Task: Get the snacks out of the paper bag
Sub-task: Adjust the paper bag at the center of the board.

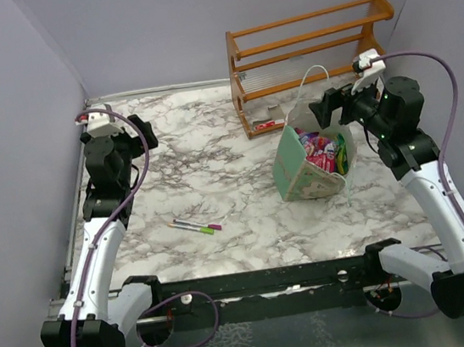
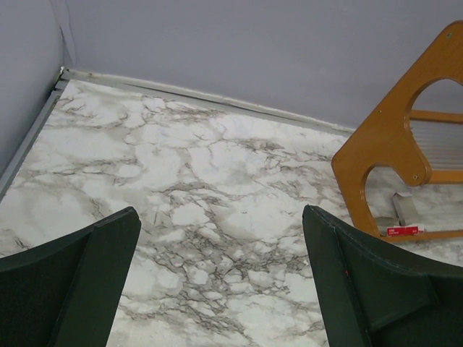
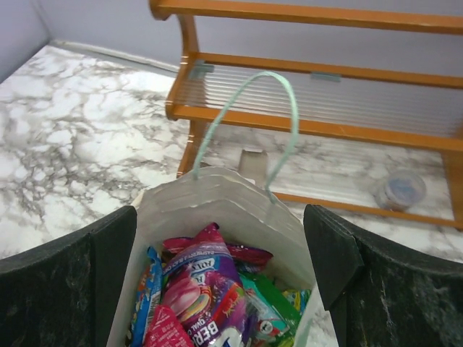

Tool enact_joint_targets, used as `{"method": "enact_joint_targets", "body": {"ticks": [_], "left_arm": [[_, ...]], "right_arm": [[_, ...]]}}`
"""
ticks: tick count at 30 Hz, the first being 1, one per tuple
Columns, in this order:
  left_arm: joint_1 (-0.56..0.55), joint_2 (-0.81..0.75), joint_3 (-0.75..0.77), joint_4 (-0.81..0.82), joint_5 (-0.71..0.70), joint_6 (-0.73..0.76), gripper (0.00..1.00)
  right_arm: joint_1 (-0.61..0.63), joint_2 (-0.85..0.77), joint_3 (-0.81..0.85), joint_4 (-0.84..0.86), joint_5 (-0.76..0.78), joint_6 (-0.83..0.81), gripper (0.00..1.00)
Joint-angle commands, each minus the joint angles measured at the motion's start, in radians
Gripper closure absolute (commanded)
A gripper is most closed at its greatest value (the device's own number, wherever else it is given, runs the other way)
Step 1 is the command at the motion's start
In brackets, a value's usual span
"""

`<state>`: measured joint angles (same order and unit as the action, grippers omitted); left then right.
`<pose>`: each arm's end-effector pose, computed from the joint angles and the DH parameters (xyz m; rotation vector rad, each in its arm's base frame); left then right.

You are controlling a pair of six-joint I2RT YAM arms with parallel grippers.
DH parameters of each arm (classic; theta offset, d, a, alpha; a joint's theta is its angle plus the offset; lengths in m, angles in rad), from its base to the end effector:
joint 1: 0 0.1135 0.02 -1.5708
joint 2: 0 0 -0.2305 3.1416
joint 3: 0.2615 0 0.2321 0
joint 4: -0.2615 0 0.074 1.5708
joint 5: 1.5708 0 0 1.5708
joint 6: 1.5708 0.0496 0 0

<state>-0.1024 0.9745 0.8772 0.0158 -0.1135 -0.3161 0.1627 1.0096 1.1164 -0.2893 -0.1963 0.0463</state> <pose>0.2417 -0.0192 0.3321 -0.2625 1.6356 -0.2248 0.2298 0.0475 0.3699 -0.2457 1.7437 0.3242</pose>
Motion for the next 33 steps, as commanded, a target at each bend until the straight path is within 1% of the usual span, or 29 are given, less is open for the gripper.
{"method": "enact_joint_targets", "body": {"ticks": [1, 5, 8, 9, 12, 15, 18, 19, 21, 23, 24, 26, 28, 30, 32, 33], "left_arm": [[0.008, -0.006, -0.016, 0.123, -0.031, -0.016, 0.02], [0.007, -0.006, -0.024, 0.156, -0.028, -0.025, 0.02], [0.003, -0.007, -0.027, 0.171, -0.039, -0.024, 0.02], [0.002, -0.007, -0.027, 0.174, -0.044, -0.02, 0.02], [0.0, -0.006, -0.027, 0.18, -0.052, -0.02, 0.02], [0.0, -0.003, -0.025, 0.184, -0.051, -0.025, 0.02], [0.001, 0.002, -0.023, 0.188, -0.04, -0.028, 0.02], [0.001, 0.002, -0.023, 0.189, -0.034, -0.03, 0.02], [0.001, 0.004, -0.023, 0.194, -0.024, -0.032, 0.02], [0.0, 0.008, -0.024, 0.197, -0.02, -0.033, 0.02], [0.001, 0.011, -0.024, 0.198, -0.019, -0.031, 0.02], [0.001, 0.013, -0.021, 0.194, -0.019, -0.03, 0.02], [0.001, 0.014, -0.018, 0.191, -0.018, -0.029, 0.02], [0.0, 0.015, -0.018, 0.191, -0.019, -0.029, 0.02], [0.0, 0.013, -0.019, 0.191, -0.018, -0.028, 0.02], [0.002, 0.013, -0.02, 0.191, -0.017, -0.028, 0.02]], "right_arm": [[-0.011, 0.031, 0.007, 0.081, -0.181, -0.1, 0.01], [-0.006, 0.116, 0.061, 0.045, -0.131, -0.216, 0.01], [-0.006, 0.198, 0.156, -0.014, -0.083, -0.218, 0.0], [-0.006, 0.221, 0.183, -0.035, -0.091, -0.219, 0.02], [-0.006, 0.271, 0.245, -0.066, -0.087, -0.223, 0.1], [-0.006, 0.304, 0.298, -0.09, -0.018, -0.253, 0.23], [-0.006, 0.349, 0.36, -0.14, 0.031, -0.32, 0.28], [-0.006, 0.364, 0.378, -0.151, 0.038, -0.346, 0.31], [-0.006, 0.386, 0.4, -0.156, 0.023, -0.395, 0.37], [-0.006, 0.403, 0.418, -0.164, -0.034, -0.431, 0.43], [-0.006, 0.414, 0.431, -0.173, -0.062, -0.441, 0.44], [-0.006, 0.434, 0.462, -0.198, -0.111, -0.419, 0.47], [-0.006, 0.448, 0.477, -0.215, -0.146, -0.403, 0.54], [-0.005, 0.45, 0.469, -0.216, -0.124, -0.399, 0.56], [-0.005, 0.448, 0.456, -0.215, -0.081, -0.409, 0.63], [-0.004, 0.446, 0.45, -0.212, -0.055, -0.412, 0.65]]}}
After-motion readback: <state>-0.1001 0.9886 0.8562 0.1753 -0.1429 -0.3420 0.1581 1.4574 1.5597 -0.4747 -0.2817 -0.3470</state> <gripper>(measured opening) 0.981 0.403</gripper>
